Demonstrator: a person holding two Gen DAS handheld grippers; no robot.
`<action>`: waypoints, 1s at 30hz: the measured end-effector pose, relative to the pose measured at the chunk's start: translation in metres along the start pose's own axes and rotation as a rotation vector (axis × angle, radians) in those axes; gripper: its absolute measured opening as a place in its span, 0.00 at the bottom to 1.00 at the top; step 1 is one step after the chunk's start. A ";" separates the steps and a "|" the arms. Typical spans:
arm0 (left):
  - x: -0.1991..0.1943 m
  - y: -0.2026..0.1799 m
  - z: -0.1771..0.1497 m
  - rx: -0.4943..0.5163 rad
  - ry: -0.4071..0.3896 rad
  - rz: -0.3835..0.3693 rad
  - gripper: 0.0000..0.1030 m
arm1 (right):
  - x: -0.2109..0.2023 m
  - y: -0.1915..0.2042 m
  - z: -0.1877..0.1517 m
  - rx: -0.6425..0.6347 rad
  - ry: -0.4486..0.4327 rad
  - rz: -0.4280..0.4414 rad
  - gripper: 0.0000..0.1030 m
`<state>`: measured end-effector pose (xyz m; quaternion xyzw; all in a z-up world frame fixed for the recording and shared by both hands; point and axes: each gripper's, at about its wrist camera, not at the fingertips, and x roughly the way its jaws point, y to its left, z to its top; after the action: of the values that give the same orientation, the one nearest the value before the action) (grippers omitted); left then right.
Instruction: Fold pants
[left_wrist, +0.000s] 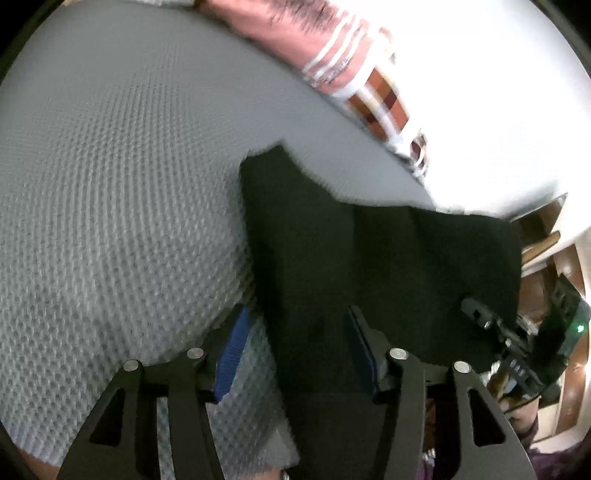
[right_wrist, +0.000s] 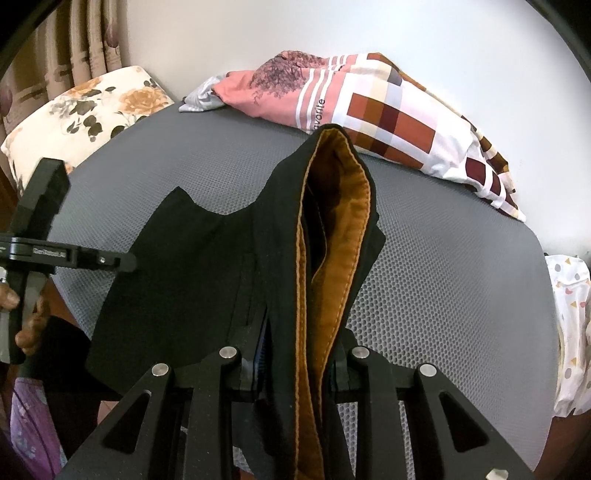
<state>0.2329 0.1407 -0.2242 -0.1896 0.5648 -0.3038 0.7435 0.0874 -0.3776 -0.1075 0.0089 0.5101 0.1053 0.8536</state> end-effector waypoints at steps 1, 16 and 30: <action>0.005 -0.001 -0.001 0.008 0.012 -0.018 0.58 | -0.001 -0.001 0.000 0.005 0.001 0.004 0.22; 0.036 -0.057 -0.032 0.175 -0.054 0.158 0.18 | 0.010 -0.033 -0.006 0.156 0.050 0.123 0.22; -0.003 -0.080 -0.022 0.174 -0.143 0.172 0.14 | 0.012 -0.036 0.015 0.226 0.039 0.270 0.20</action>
<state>0.1922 0.0850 -0.1783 -0.0963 0.4960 -0.2725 0.8188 0.1124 -0.4087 -0.1151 0.1710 0.5291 0.1609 0.8154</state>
